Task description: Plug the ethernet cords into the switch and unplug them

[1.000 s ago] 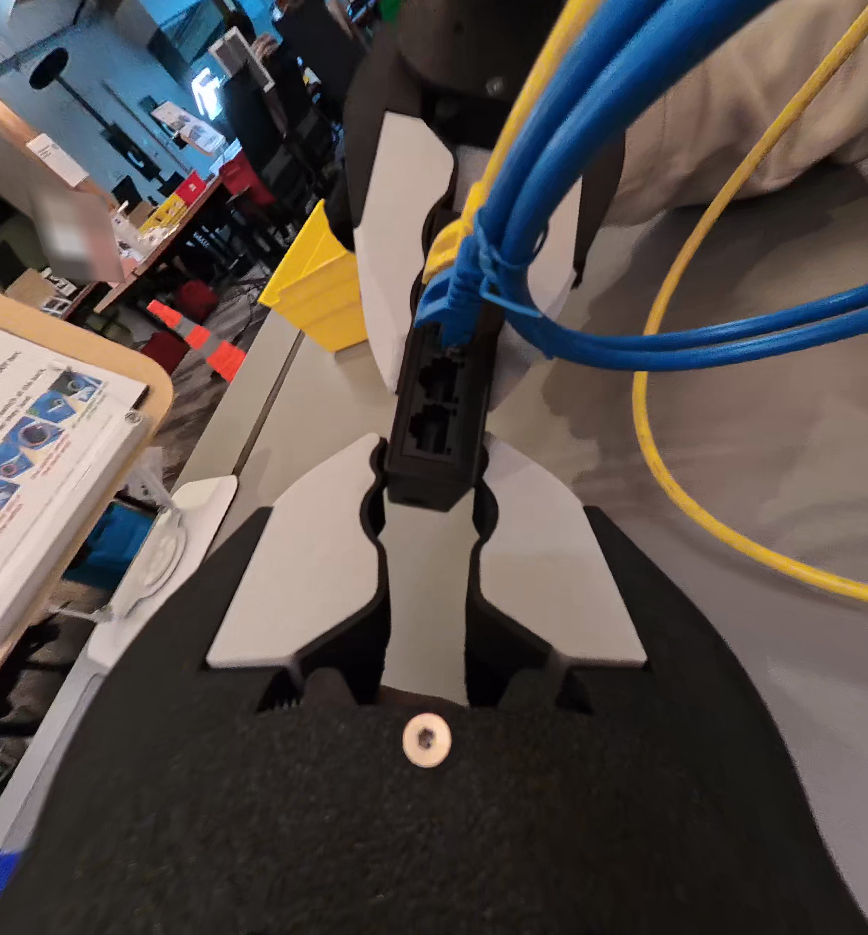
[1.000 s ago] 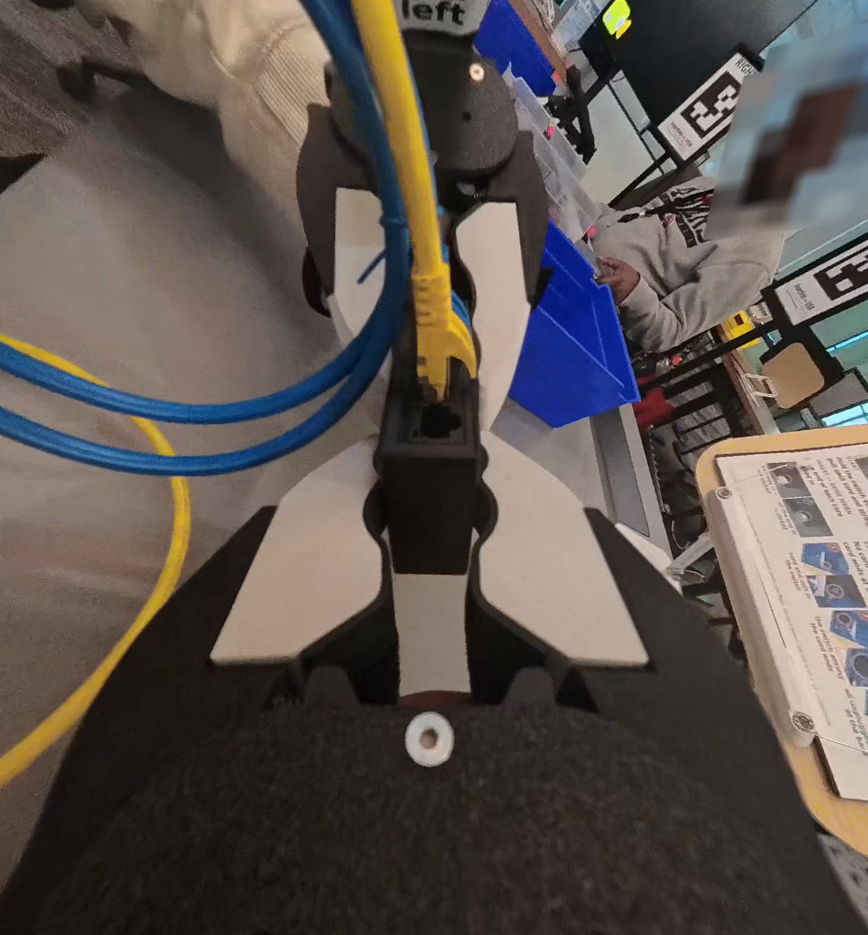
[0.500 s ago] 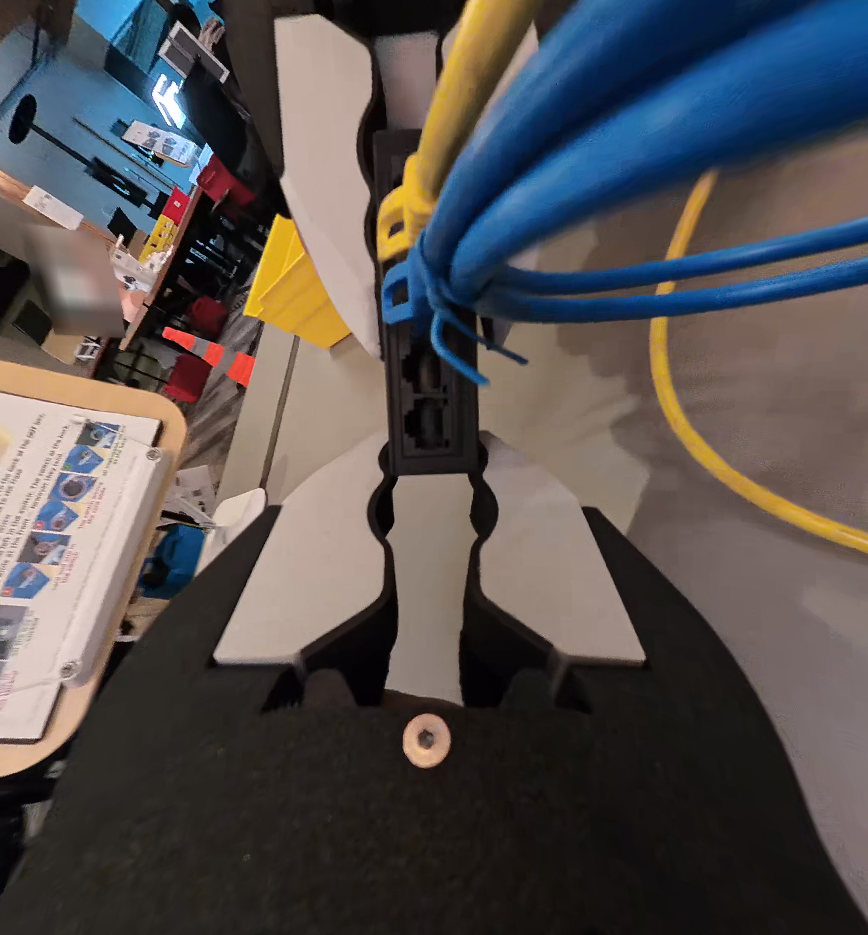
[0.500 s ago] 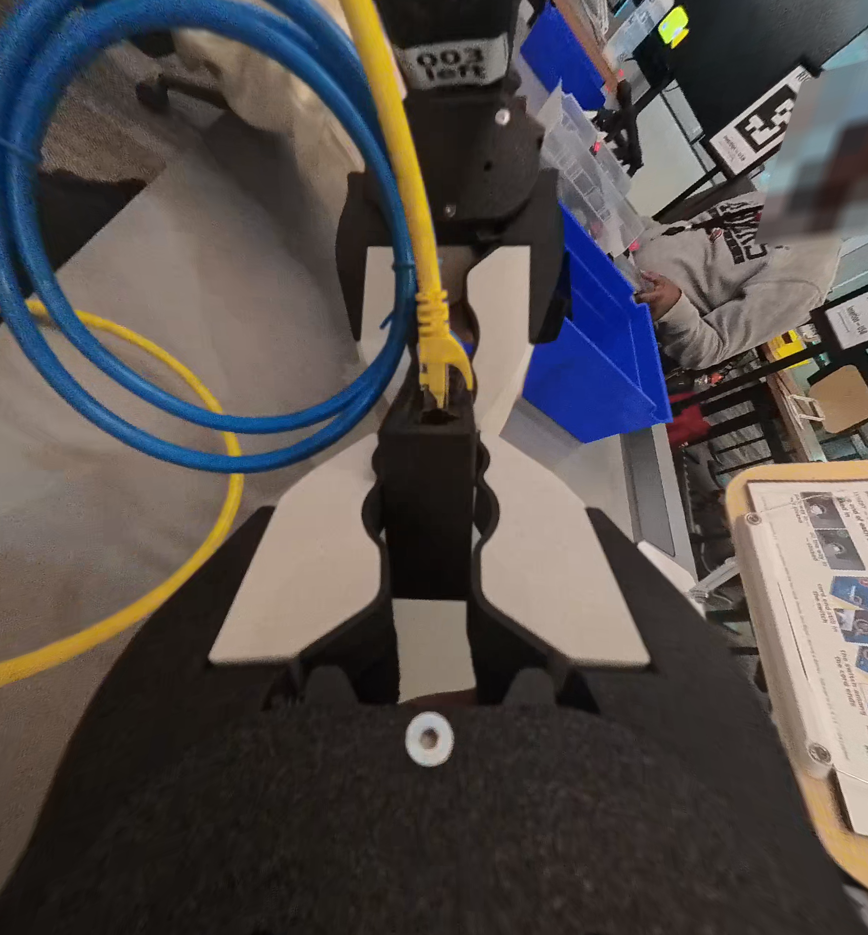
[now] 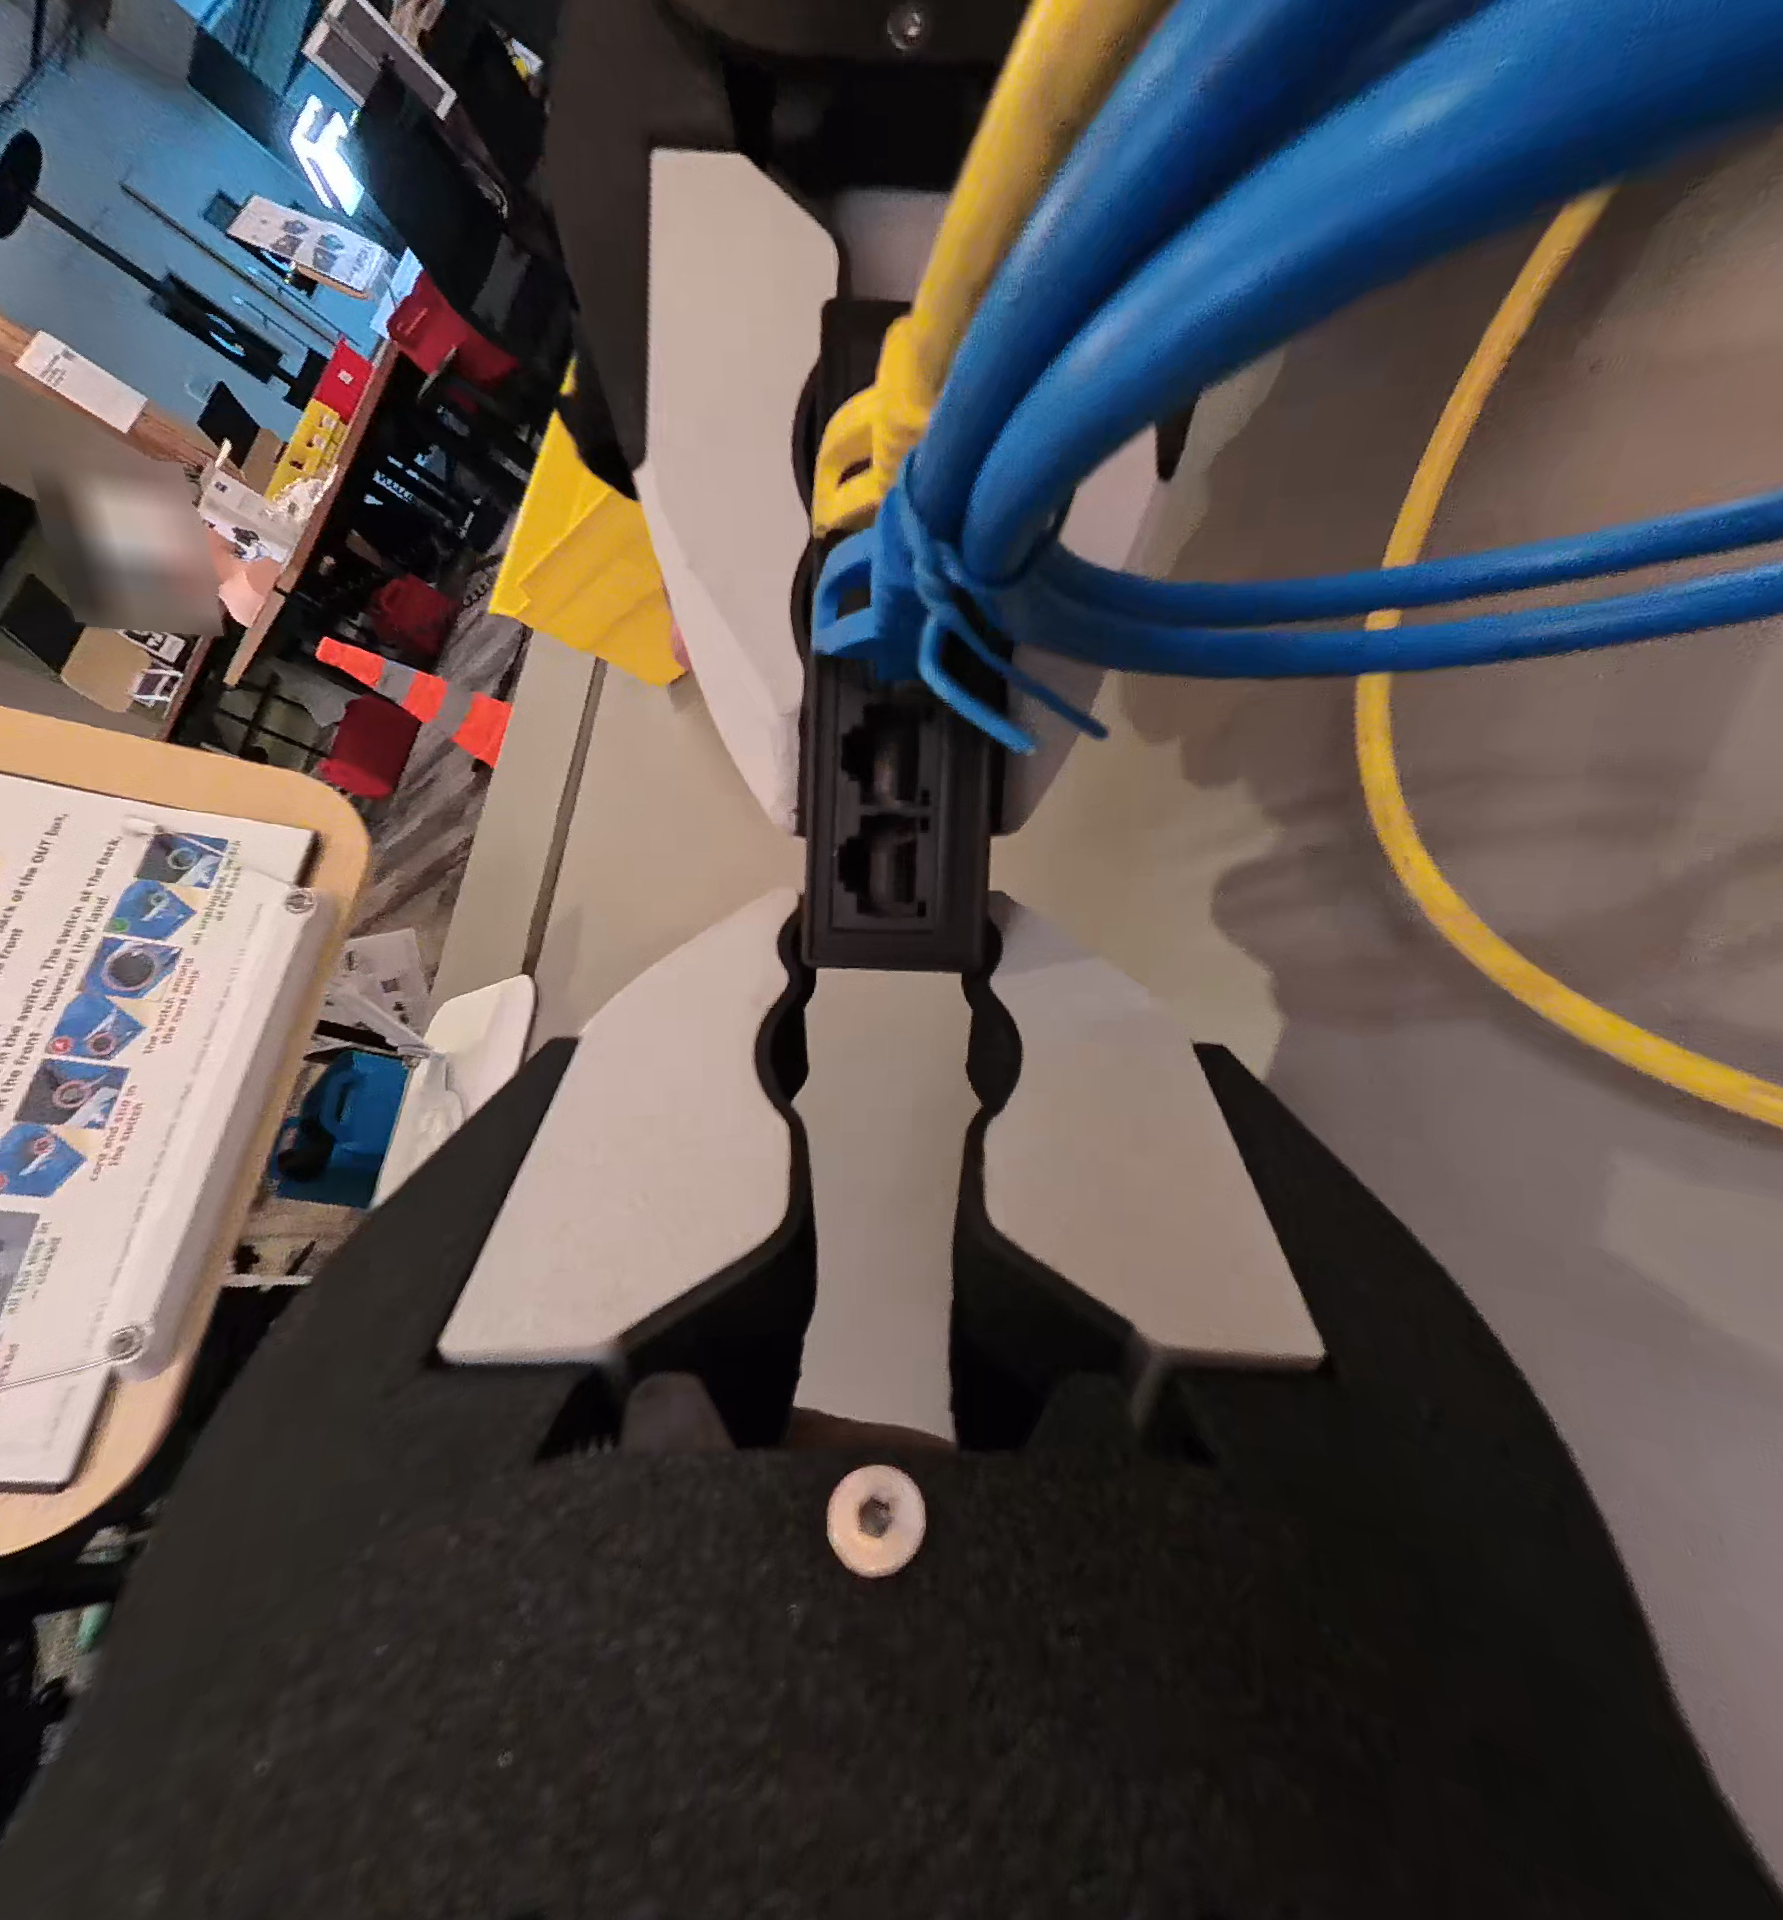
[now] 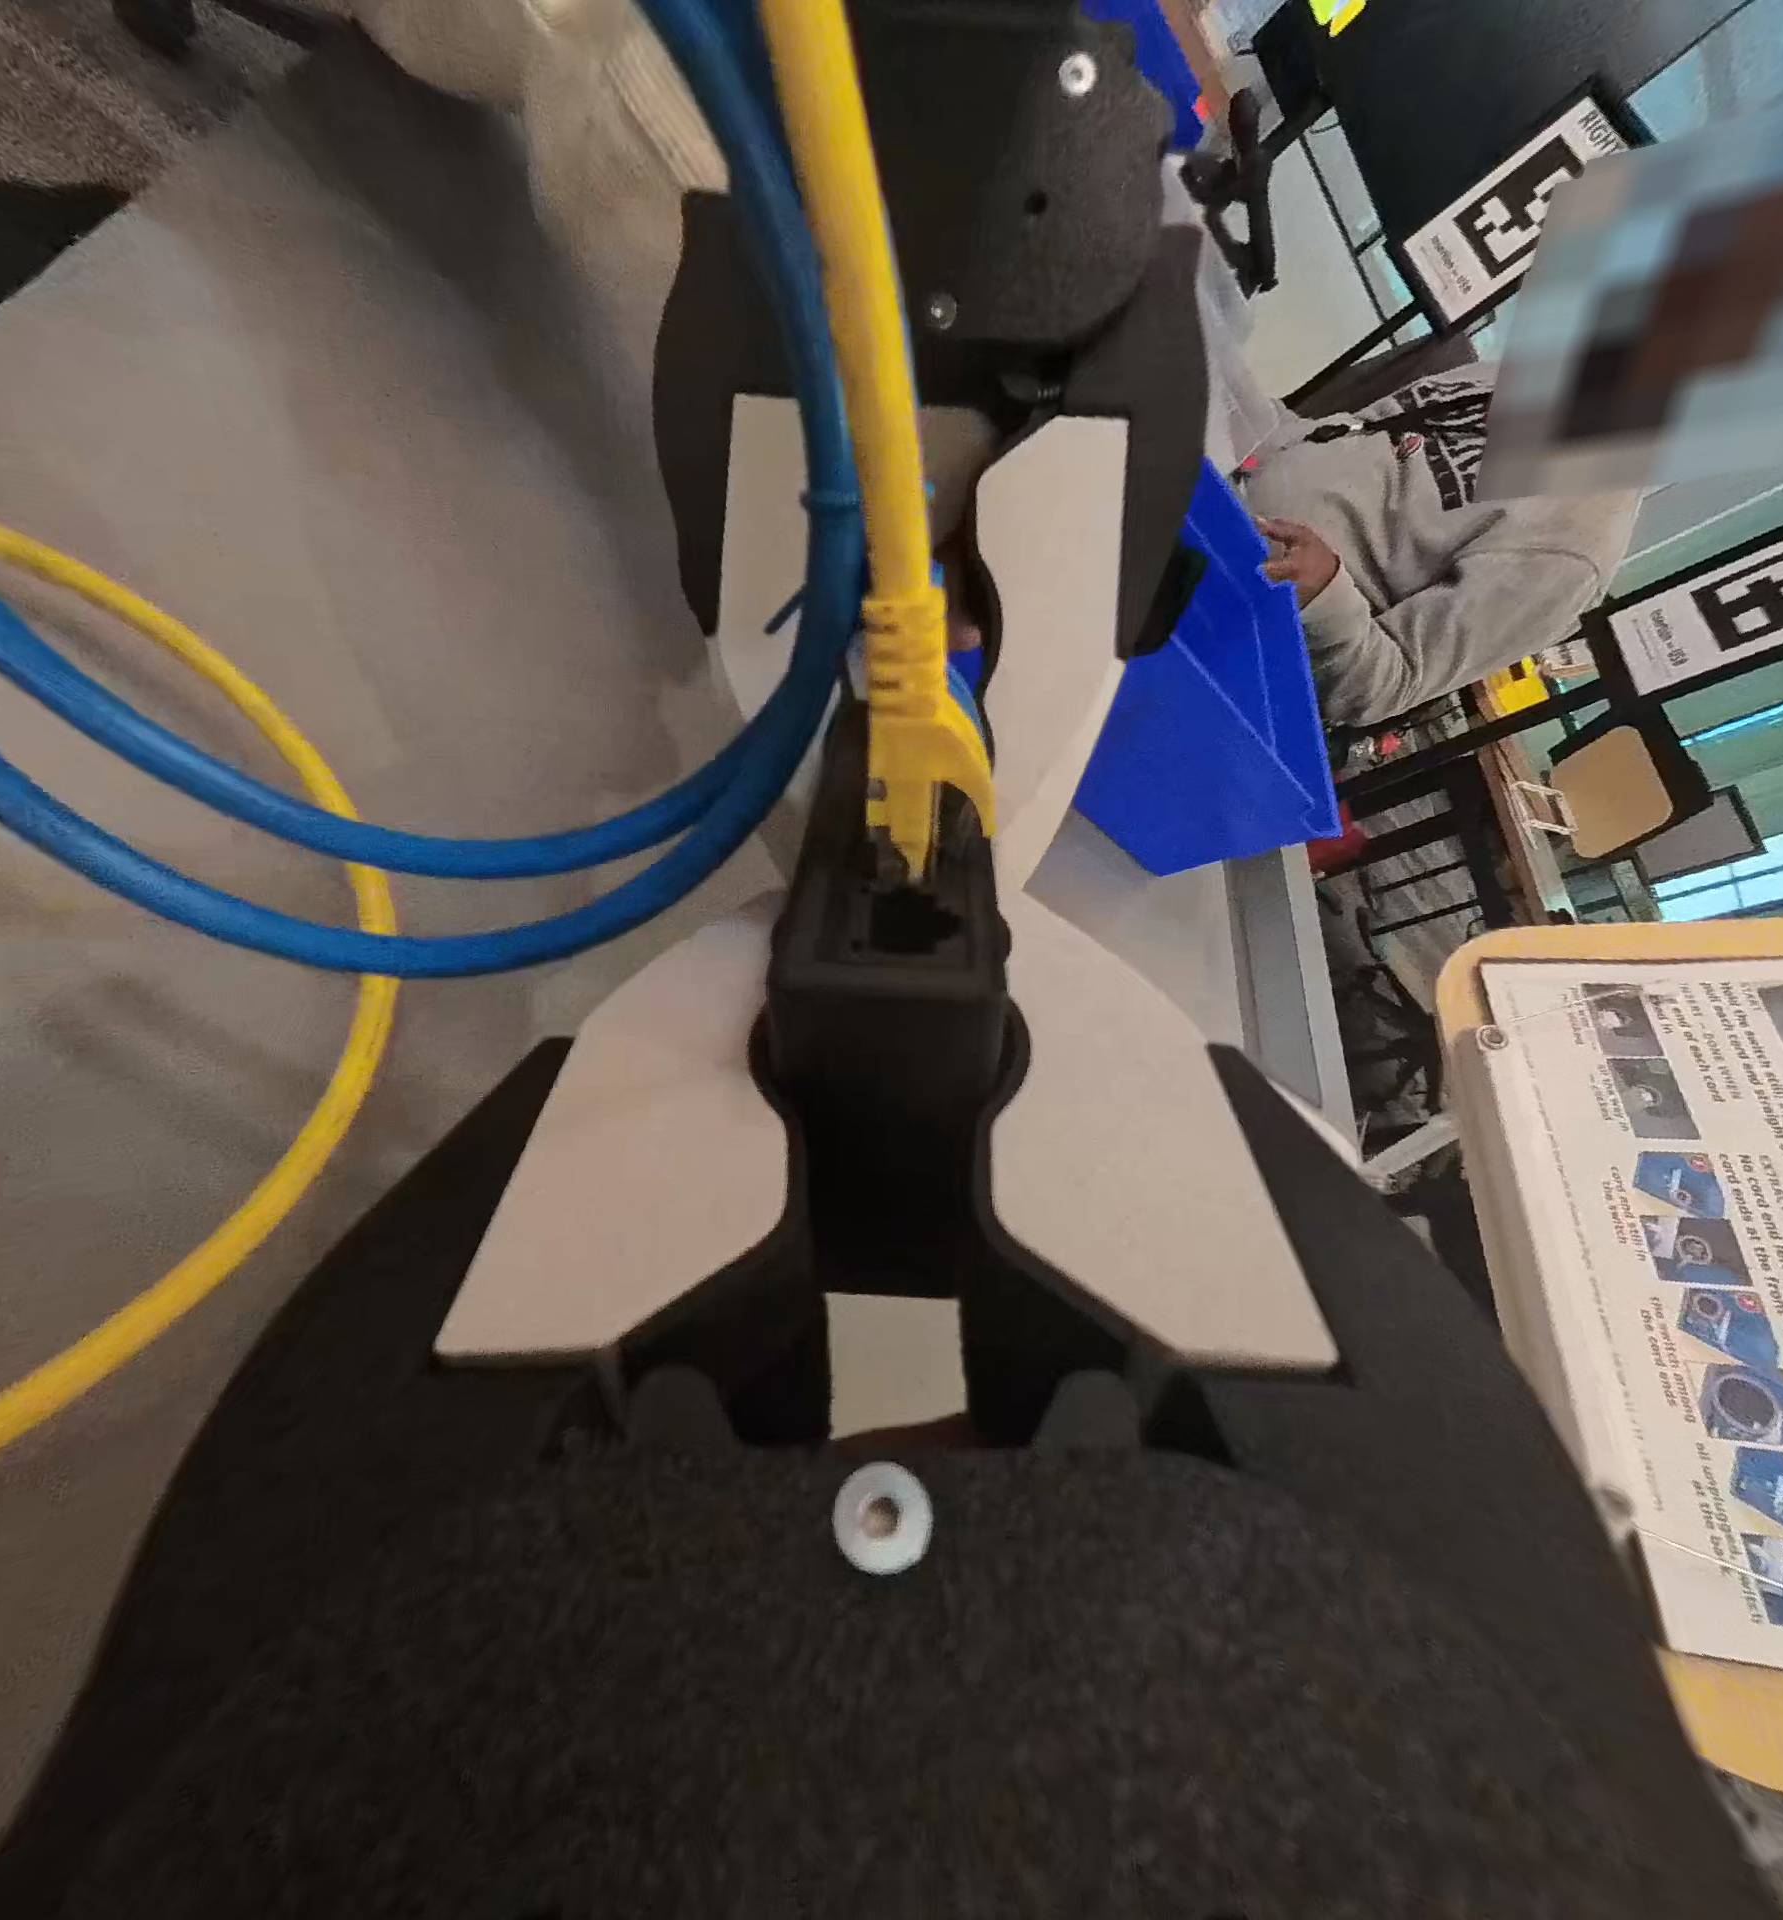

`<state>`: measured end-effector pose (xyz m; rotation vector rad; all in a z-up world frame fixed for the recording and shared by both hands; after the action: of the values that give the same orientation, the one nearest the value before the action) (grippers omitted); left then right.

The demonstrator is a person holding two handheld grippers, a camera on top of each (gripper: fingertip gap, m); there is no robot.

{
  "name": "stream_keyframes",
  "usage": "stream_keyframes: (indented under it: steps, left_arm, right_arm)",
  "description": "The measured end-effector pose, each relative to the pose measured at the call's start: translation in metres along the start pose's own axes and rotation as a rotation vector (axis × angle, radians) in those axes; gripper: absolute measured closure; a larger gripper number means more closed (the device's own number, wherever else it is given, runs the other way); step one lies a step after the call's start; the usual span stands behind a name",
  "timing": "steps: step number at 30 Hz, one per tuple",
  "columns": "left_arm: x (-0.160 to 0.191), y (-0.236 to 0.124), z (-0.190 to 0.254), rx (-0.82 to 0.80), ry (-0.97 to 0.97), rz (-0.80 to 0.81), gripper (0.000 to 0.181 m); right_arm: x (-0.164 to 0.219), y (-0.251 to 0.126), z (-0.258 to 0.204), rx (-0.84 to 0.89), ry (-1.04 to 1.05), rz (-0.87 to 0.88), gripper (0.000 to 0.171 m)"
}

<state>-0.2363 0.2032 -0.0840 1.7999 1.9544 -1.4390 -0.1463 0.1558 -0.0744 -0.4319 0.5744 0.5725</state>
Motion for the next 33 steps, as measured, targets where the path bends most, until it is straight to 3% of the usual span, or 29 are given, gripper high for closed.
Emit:
stream_keyframes:
  steps: [9, 10, 14, 19, 22, 24, 33]
  left_arm:
    - [0.006, -0.013, -0.015, -0.081, -0.157, -0.102, 0.157]
    - [0.010, -0.018, -0.020, -0.122, -0.208, -0.113, 0.181]
    - [0.021, -0.046, -0.040, -0.230, -0.566, -0.015, 0.172]
    - [-0.009, -0.045, -0.038, 0.052, -1.081, 0.397, 0.163]
    - [-0.011, -0.030, -0.034, 0.218, -1.283, 0.456, 0.153]
    - [-0.007, -0.021, -0.030, 0.269, -1.353, 0.463, 0.145]
    - [-0.005, -0.020, -0.030, 0.279, -1.452, 0.545, 0.150]
  right_arm:
    - [0.002, 0.005, 0.009, 0.205, -0.140, -0.022, 0.140]
    - [0.004, 0.006, 0.012, 0.238, -0.170, -0.042, 0.140]
    - [0.024, 0.007, 0.015, 0.303, -0.238, -0.134, 0.140]
    - [0.028, 0.007, 0.023, 0.506, -0.433, -0.172, 0.141]
    - [0.018, 0.004, 0.023, 0.601, -0.535, -0.128, 0.141]
    - [0.015, 0.004, 0.022, 0.633, -0.593, -0.120, 0.141]
    - [0.020, 0.010, 0.023, 0.651, -0.648, -0.178, 0.141]
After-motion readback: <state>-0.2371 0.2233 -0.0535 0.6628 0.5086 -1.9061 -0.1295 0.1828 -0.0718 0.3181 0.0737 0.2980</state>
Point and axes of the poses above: each gripper's, where its closed fingertips meet, y out along the fingers, x out of its underside, z = x × y across the jaws, the point moved 6 cm from there along -y, back along the fingers, and after that the axes turned 14 degrees about x, right-handed, at the moved point
